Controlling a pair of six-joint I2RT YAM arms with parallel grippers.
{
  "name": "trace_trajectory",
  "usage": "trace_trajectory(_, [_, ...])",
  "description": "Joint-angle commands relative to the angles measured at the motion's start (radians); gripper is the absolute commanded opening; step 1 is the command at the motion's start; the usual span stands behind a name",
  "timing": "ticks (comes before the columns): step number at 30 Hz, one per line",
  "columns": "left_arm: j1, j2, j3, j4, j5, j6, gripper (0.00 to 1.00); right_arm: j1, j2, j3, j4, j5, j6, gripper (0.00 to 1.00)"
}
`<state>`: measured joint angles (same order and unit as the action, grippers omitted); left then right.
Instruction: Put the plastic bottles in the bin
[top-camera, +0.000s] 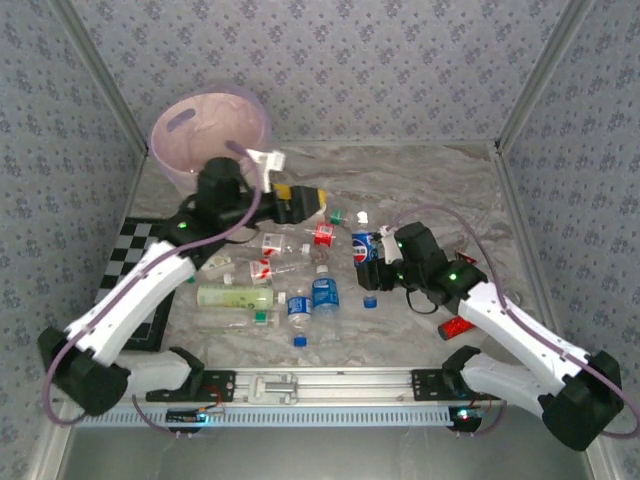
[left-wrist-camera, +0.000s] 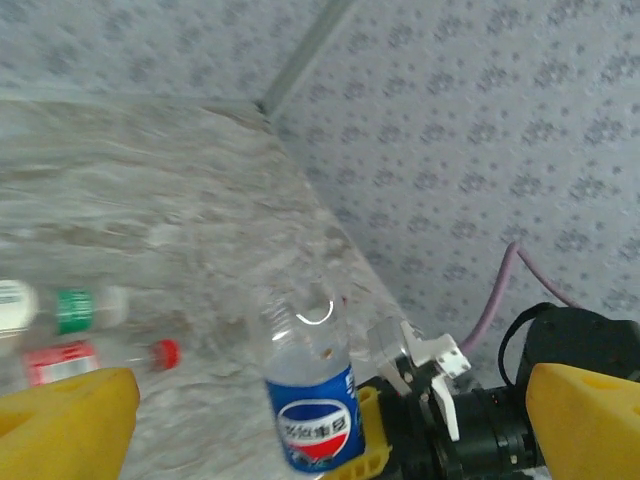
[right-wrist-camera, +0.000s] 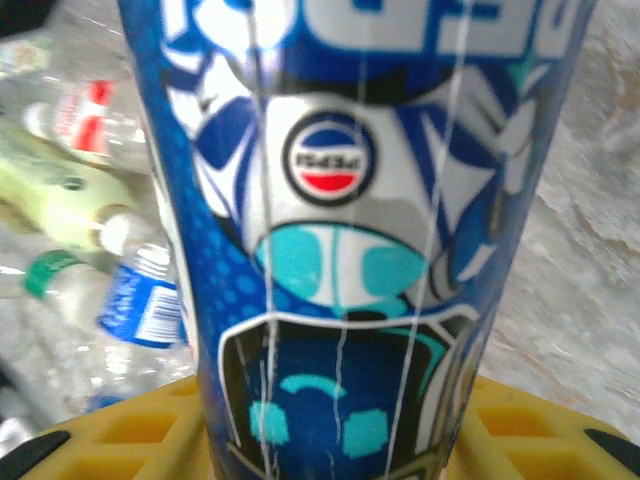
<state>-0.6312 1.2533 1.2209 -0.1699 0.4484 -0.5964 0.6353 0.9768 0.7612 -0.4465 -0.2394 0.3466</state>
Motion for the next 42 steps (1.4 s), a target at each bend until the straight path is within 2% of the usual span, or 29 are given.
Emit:
trace_trajectory(1, [-0.055,0.089,0.030,0.139,-0.024,-0.053,0.99,0.016,-0.056,-0.050,0.111,-0.101,0.005,0.37])
trace_trajectory(6, [-0.074,0.182,0.023,0.250,0.019,-0.124,0.99,0.027,-0.082,-0.061,0.150,-0.108,0.013,0.34])
trace_trajectory(9, [-0.095,0.223,0.033,0.225,0.013,-0.124,0.98,0.031,-0.079,-0.074,0.176,-0.107,0.002,0.34])
trace_trajectory(16, [-0.103,0.249,0.005,0.249,0.006,-0.131,0.77,0.035,-0.045,-0.083,0.229,-0.099,0.013,0.34])
trace_trajectory(21, [-0.104,0.240,-0.024,0.262,0.017,-0.141,0.68,0.046,-0.043,-0.088,0.253,-0.080,0.033,0.34])
trace_trajectory(23, [-0.104,0.242,-0.033,0.260,0.025,-0.146,0.70,0.047,-0.033,-0.082,0.253,-0.072,0.024,0.34])
trace_trajectory(26, [-0.104,0.229,-0.067,0.278,0.025,-0.153,0.80,0.048,-0.015,-0.069,0.255,-0.063,0.009,0.34])
trace_trajectory(30, [-0.104,0.206,-0.102,0.292,0.014,-0.161,0.81,0.051,0.007,-0.056,0.252,-0.064,0.017,0.34])
trace_trajectory(36, [-0.102,0.221,-0.092,0.300,0.021,-0.149,0.69,0.062,0.011,-0.056,0.254,-0.049,0.017,0.34])
trace_trajectory(38, [-0.102,0.229,-0.090,0.308,0.025,-0.155,0.64,0.064,0.008,-0.064,0.250,-0.038,0.020,0.42])
trace_trajectory(42, [-0.094,0.216,-0.068,0.272,0.020,-0.136,0.60,0.061,-0.024,-0.050,0.184,-0.005,-0.004,0.73])
